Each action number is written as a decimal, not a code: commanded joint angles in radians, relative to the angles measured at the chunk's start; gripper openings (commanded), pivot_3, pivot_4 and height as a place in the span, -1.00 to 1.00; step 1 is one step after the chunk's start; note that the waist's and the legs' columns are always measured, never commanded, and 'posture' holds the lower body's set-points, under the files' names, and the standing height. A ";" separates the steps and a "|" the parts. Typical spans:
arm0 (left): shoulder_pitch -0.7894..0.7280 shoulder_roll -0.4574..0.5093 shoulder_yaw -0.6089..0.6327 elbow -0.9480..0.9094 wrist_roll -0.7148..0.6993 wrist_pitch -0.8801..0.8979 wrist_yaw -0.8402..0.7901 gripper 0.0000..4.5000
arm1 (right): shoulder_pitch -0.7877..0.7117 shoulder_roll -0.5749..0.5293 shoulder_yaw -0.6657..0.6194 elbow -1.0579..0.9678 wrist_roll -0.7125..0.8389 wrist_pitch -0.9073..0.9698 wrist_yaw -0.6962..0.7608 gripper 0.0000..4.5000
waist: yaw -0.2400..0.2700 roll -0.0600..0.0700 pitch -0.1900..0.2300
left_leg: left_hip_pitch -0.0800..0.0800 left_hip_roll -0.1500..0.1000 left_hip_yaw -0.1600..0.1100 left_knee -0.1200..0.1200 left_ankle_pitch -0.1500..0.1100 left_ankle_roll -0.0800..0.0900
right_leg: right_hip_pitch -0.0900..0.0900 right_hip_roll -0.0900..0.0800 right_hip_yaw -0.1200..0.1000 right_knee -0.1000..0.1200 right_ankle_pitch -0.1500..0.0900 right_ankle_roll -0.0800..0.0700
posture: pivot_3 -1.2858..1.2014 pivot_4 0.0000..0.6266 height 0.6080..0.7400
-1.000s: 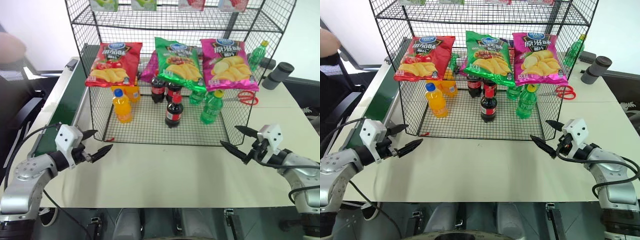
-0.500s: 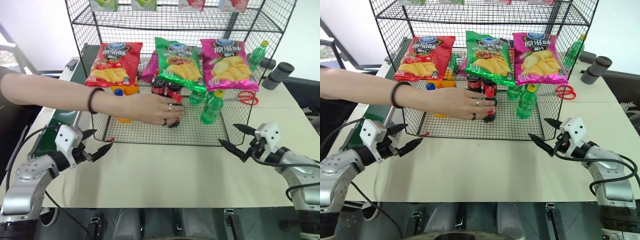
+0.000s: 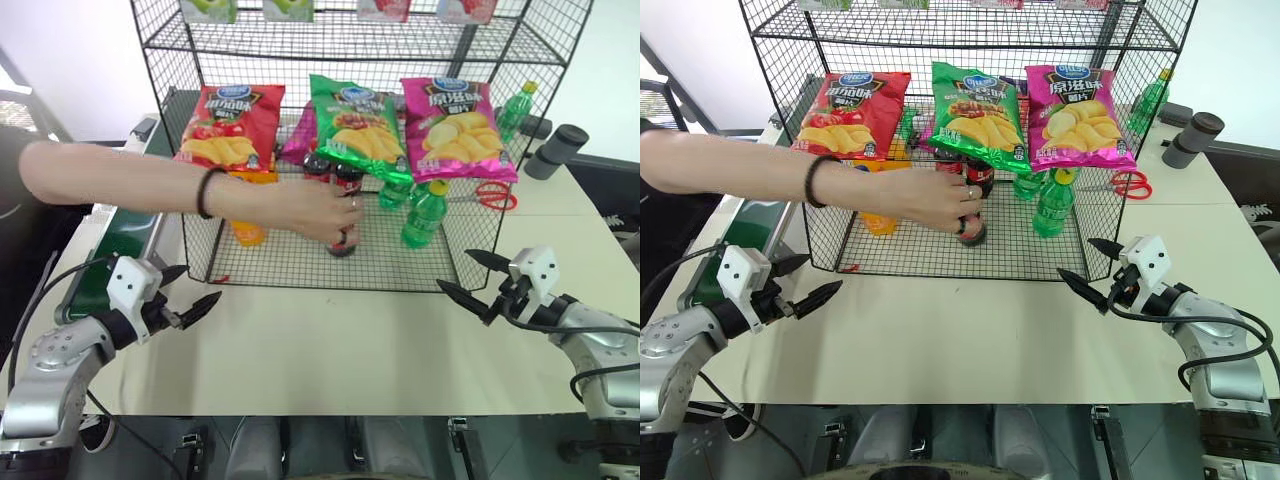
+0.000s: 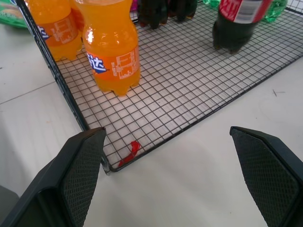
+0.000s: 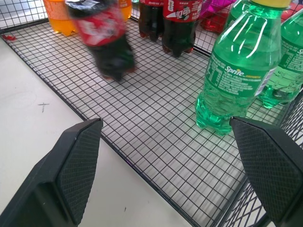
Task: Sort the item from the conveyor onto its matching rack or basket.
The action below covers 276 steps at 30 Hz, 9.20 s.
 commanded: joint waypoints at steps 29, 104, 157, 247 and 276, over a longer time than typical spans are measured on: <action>-0.078 -0.109 0.087 0.013 -0.125 -0.072 0.033 1.00 | -0.045 0.067 -0.045 -0.085 0.103 0.023 -0.048 0.98 | -0.001 0.000 0.000 | 0.000 0.000 0.000 0.000 0.000 0.000 | 0.000 0.000 0.000 0.001 0.000 0.000 | 0.03 -0.52 1.00; -0.180 -0.213 0.281 0.290 -0.035 -0.259 0.418 1.00 | -0.116 0.209 0.240 -0.245 0.067 0.061 -0.095 0.98 | 0.000 -0.003 -0.002 | 0.000 0.000 -0.001 0.001 0.000 0.000 | 0.000 -0.001 -0.001 0.001 0.000 0.000 | 0.03 -0.52 1.00; -0.198 -0.216 0.286 0.373 0.006 -0.321 0.460 1.00 | -0.126 0.227 0.256 -0.227 0.040 0.056 -0.088 0.98 | -0.001 -0.003 -0.002 | 0.000 0.000 -0.001 0.001 0.000 0.000 | 0.000 -0.002 -0.001 0.001 0.000 0.000 | 0.03 -0.52 1.00; -0.404 -0.151 -0.366 -0.065 -0.114 0.116 -0.143 0.97 | -0.324 0.380 0.355 -0.415 0.270 0.550 -0.247 0.34 | -0.001 -0.005 0.000 | -0.003 0.001 -0.002 0.000 0.000 0.000 | -0.002 0.004 0.000 -0.001 0.000 0.000 | 0.03 -0.52 1.00; -0.103 -0.106 -0.134 -0.059 -0.061 -0.109 -0.046 0.97 | -0.651 0.645 0.275 0.729 -0.260 -0.437 -0.524 0.34 | -0.012 -0.004 0.001 | -0.002 0.001 0.000 -0.001 0.000 0.000 | -0.004 -0.001 0.000 0.000 0.000 0.000 | 0.03 -0.52 1.00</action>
